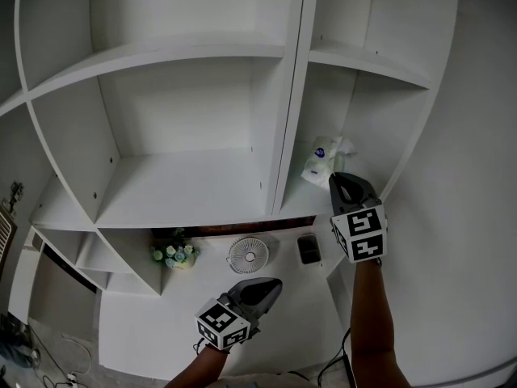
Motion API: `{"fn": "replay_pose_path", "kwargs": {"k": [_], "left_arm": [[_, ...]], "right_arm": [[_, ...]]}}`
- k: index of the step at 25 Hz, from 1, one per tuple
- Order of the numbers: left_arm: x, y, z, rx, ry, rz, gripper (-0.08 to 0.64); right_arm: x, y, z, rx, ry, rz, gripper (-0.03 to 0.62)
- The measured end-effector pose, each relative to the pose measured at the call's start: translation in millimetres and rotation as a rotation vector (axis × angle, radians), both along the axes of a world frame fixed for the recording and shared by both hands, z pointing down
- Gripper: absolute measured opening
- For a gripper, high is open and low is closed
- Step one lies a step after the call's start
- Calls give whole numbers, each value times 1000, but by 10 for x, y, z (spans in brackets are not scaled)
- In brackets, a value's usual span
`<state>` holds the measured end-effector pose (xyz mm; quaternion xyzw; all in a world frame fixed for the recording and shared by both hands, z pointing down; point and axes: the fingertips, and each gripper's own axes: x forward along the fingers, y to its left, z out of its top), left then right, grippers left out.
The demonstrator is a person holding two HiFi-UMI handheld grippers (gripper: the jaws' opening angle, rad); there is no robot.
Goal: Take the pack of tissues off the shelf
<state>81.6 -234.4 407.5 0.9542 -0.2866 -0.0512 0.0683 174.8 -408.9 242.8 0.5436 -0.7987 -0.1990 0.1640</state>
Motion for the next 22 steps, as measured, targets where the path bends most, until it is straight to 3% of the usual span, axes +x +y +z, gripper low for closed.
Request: {"fn": "replay_pose_path", "kwargs": {"k": [7, 22], "left_arm": [[-48, 34, -15, 2, -4, -11, 14], [-3, 166, -21, 5, -12, 23, 14]], "right_arm": [[46, 64, -2, 2, -84, -10, 17], [77, 521, -36, 51, -135, -8, 17]]}}
